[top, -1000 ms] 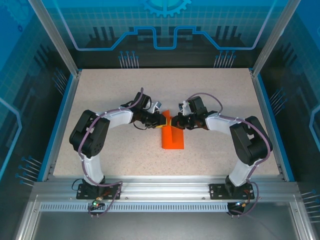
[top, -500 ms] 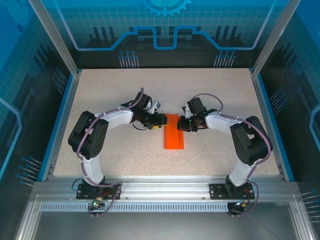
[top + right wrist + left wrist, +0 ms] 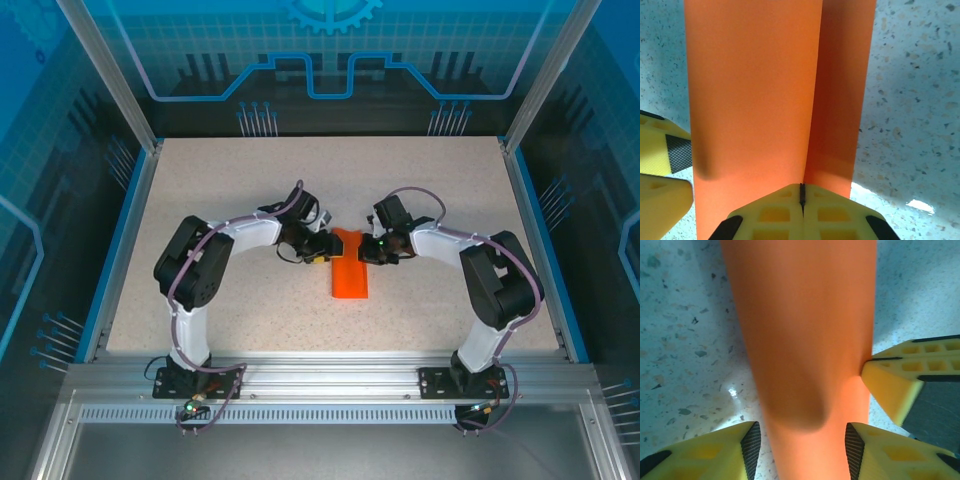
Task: Fold a paper plane with a square sheet of paper (fold left side to right side)
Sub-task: First fold in half a square sheet of paper at the center of the table.
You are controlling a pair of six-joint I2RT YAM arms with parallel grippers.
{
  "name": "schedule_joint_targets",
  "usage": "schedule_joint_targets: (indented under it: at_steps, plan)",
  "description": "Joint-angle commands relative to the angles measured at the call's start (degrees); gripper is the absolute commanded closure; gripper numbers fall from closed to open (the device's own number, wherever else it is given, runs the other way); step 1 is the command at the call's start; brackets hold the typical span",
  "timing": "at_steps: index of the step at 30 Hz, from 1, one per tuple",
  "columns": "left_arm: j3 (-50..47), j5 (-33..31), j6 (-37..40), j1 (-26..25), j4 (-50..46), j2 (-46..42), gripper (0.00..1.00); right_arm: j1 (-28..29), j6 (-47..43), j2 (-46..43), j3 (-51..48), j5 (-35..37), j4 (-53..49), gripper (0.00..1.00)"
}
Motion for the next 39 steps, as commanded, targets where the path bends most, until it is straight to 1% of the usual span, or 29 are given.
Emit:
schedule_joint_targets:
  at_steps: [1,8,13,20,28,37,39]
  plan:
    - [2.17,-2.04,0.12,-0.88,-3.85,1.33,0.51,0.63,-1.18,1.19,1.72,1.27,-2.32,0.94]
    - [3.93,-4.17,0.93,-1.57,-6.75,3.05,0.54,0.98,-1.46,1.53,1.86,2.2,-2.85,0.92]
    - [4.93,-5.34,1.46,-2.1,-8.35,4.29,0.54,1.06,-1.41,0.96,1.5,2.88,-2.22,0.89]
    - [5.51,-5.9,1.21,-2.34,-8.82,5.53,0.55,0.98,-1.1,-2.98,-0.21,4.8,-0.2,0.76]
    - [6.23,-6.08,1.11,-2.57,-9.77,6.32,0.54,-0.11,-0.46,-10.02,-3.3,12.19,-1.33,0.59]
    - [8.0,-6.64,1.04,-3.37,-11.26,7.67,0.51,-1.75,1.77,-17.85,-8.14,14.5,0.72,0.42]
    - [8.72,-6.78,1.21,-3.67,-11.88,8.18,0.51,-2.01,1.71,-18.99,-8.51,14.87,0.5,0.41]
